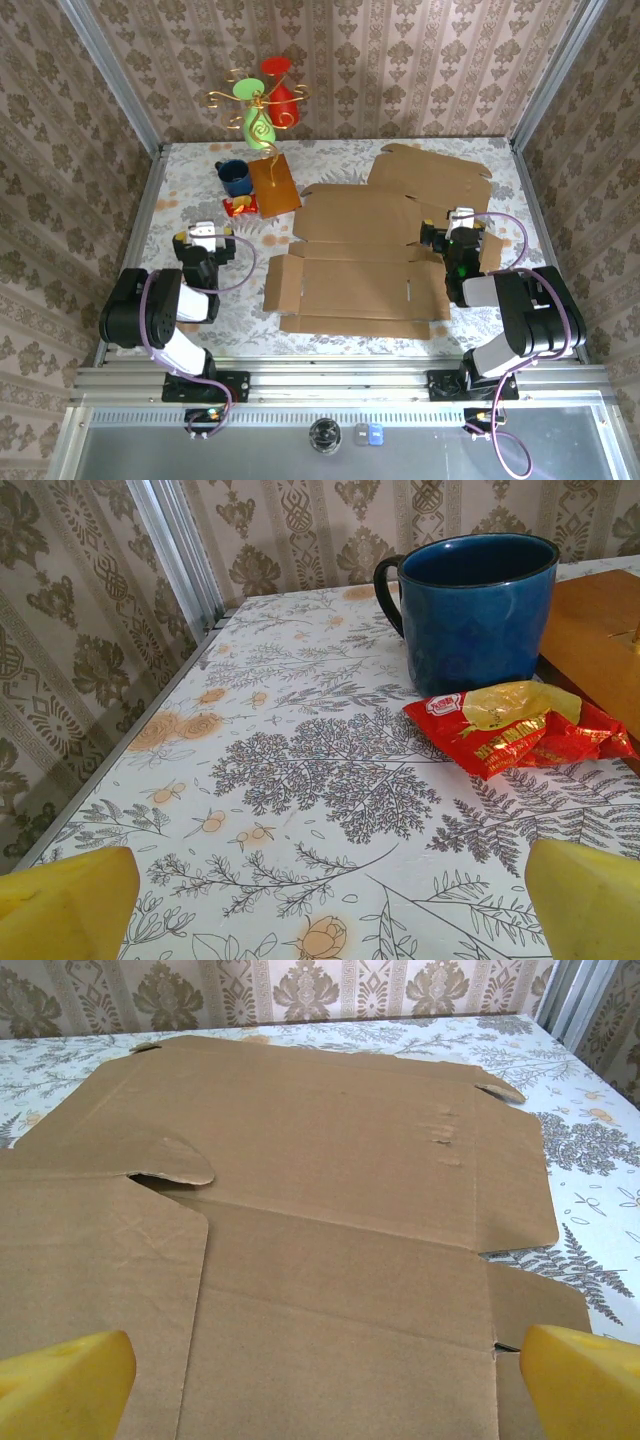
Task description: Fold the paper box
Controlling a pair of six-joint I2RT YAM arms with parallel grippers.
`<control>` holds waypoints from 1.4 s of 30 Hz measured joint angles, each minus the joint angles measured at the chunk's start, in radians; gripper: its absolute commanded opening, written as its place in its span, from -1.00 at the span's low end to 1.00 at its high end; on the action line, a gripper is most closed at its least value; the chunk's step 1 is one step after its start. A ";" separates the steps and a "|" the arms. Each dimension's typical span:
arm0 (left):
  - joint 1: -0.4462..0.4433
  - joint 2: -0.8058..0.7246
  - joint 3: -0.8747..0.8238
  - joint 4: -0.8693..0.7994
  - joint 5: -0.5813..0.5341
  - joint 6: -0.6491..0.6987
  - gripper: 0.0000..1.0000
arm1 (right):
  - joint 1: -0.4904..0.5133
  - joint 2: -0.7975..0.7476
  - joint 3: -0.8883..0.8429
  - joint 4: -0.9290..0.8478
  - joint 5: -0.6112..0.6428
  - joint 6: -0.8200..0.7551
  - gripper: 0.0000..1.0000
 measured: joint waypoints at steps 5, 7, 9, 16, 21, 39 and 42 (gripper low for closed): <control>-0.015 0.000 0.000 0.000 -0.012 0.011 1.00 | 0.000 0.000 0.000 0.000 0.000 -0.007 1.00; -0.028 0.001 0.000 0.000 -0.020 0.023 1.00 | 0.000 0.000 0.000 0.000 0.000 -0.007 1.00; -0.039 0.006 0.000 -0.001 -0.027 0.031 1.00 | 0.000 0.000 0.000 0.000 0.000 -0.007 1.00; -0.041 0.011 0.031 -0.027 -0.050 0.038 1.00 | -0.006 0.000 0.002 -0.003 -0.004 -0.007 1.00; -0.041 0.011 0.032 -0.036 -0.053 0.038 1.00 | -0.008 0.000 0.006 -0.012 -0.003 -0.007 1.00; -0.041 0.010 0.032 -0.043 -0.068 0.038 1.00 | 0.024 -0.431 0.071 -0.234 0.013 -0.044 1.00; -0.045 -0.004 0.028 -0.044 -0.077 0.041 1.00 | 0.056 -0.494 0.181 -0.325 0.032 -0.061 1.00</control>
